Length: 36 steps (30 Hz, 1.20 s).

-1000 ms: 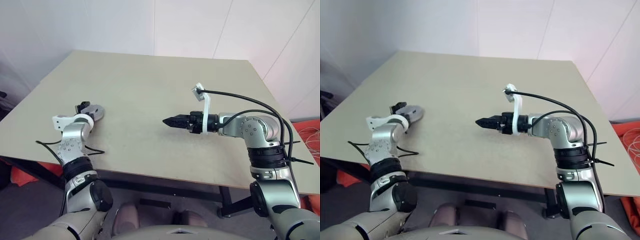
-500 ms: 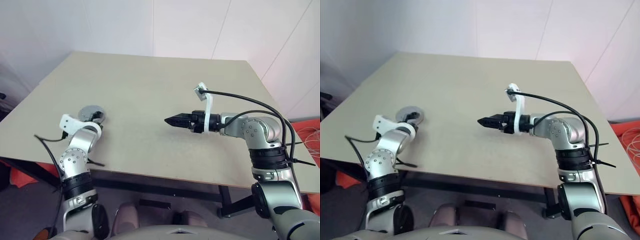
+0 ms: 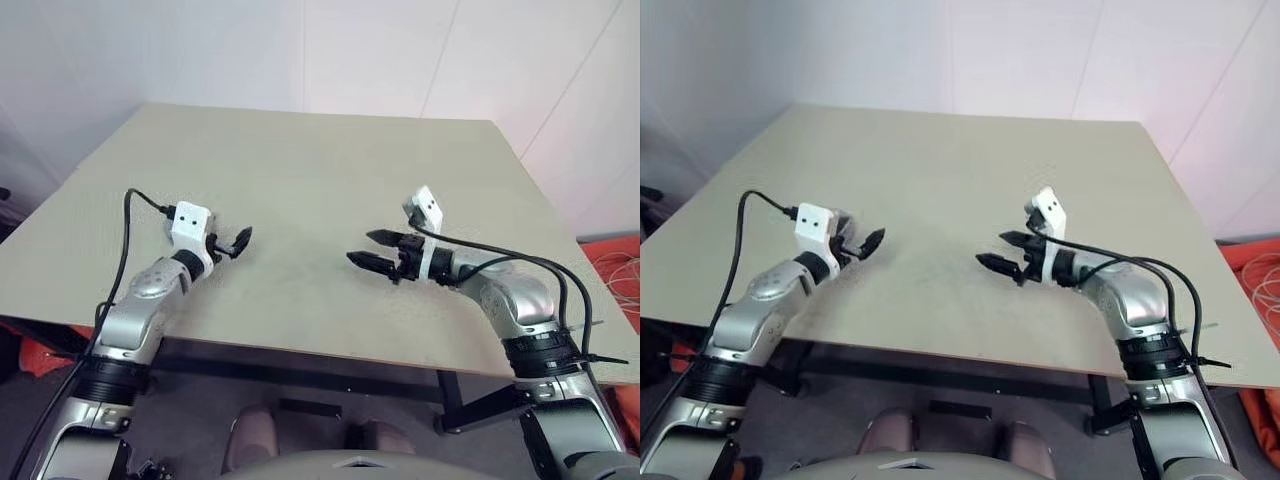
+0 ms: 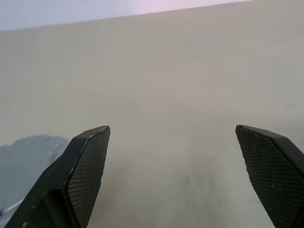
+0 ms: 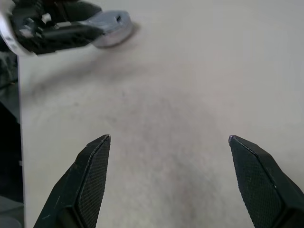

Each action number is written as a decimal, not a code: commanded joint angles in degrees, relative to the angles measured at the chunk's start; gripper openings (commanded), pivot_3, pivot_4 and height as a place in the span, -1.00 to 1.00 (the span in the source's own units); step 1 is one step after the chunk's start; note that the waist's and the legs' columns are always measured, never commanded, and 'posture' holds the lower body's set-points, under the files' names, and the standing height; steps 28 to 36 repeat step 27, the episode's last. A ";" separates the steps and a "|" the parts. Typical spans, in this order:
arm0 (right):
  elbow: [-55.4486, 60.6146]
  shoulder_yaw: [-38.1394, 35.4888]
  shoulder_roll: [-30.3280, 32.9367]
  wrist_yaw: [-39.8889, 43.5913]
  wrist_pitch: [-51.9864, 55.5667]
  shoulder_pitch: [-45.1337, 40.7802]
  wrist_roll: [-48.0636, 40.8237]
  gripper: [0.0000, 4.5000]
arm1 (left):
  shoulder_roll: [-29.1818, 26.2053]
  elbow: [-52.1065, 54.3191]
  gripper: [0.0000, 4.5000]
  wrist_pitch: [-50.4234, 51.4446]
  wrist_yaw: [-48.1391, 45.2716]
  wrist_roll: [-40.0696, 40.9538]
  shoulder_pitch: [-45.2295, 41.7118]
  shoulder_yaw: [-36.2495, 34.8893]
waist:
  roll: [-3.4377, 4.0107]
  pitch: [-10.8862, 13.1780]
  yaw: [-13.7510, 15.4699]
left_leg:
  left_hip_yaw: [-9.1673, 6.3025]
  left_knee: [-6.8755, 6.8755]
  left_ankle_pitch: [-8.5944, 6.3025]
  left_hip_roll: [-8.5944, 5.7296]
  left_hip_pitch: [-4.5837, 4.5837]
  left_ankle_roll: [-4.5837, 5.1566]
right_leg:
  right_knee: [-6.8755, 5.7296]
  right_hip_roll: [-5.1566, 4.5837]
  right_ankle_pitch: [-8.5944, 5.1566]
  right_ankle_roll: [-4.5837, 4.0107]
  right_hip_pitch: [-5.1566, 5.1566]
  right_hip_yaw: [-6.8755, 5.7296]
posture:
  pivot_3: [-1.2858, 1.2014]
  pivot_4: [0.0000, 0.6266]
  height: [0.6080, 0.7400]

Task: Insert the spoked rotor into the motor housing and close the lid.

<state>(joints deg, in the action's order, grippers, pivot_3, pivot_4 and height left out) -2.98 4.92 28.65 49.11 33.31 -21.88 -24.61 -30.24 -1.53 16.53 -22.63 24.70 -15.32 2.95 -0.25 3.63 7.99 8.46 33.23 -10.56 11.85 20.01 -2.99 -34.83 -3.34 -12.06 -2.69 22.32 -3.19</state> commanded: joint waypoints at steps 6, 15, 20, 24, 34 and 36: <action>-2.01 -1.25 -0.09 3.48 -8.38 0.07 2.11 1.00 | -2.58 0.66 1.00 -4.61 -16.00 0.83 1.54 -3.83 | 0.04 0.00 -0.99 | 0.02 0.00 -0.01 0.00 -0.02 0.02 | -0.03 0.02 0.04 -0.11 0.00 0.01 | 0.03 -1.00 1.00; -4.19 -1.52 -0.45 6.43 -13.96 0.84 2.39 1.00 | -0.32 -1.33 1.00 -6.71 -20.32 0.78 1.19 -6.62 | 0.05 0.00 -1.03 | 0.05 0.01 -0.07 0.01 -0.10 0.13 | -0.03 0.01 0.07 -0.16 -0.05 0.03 | 0.03 -1.00 1.00; -4.47 -1.45 -1.13 6.05 -14.45 0.67 2.30 1.00 | 0.29 -1.92 1.00 -8.57 -20.65 -1.40 1.60 -6.61 | 0.06 0.00 -1.07 | 0.05 0.01 -0.11 0.02 -0.10 0.20 | -0.03 0.01 0.19 -0.37 -0.04 0.03 | 0.03 -1.00 1.00; -5.30 -1.58 -1.89 5.62 -14.93 0.16 2.45 1.00 | 0.70 -3.61 1.00 -11.14 -19.95 -3.44 1.34 -6.99 | 0.06 0.00 -1.08 | 0.06 0.01 -0.13 0.02 -0.11 0.24 | -0.03 0.01 0.19 -0.36 -0.05 0.03 | 0.03 -1.00 1.00; -5.46 -1.49 -2.26 5.75 -14.94 0.05 2.46 1.00 | 1.09 -4.16 1.00 -12.33 -19.49 -4.18 1.50 -7.40 | 0.06 0.00 -1.08 | 0.06 0.01 -0.14 0.02 -0.10 0.24 | -0.03 0.00 0.18 -0.36 -0.04 0.03 | 0.03 -1.00 1.00; -5.46 -1.49 -2.26 5.75 -14.94 0.05 2.46 1.00 | 1.09 -4.16 1.00 -12.33 -19.49 -4.18 1.50 -7.40 | 0.06 0.00 -1.08 | 0.06 0.01 -0.14 0.02 -0.10 0.24 | -0.03 0.00 0.18 -0.36 -0.04 0.03 | 0.03 -1.00 1.00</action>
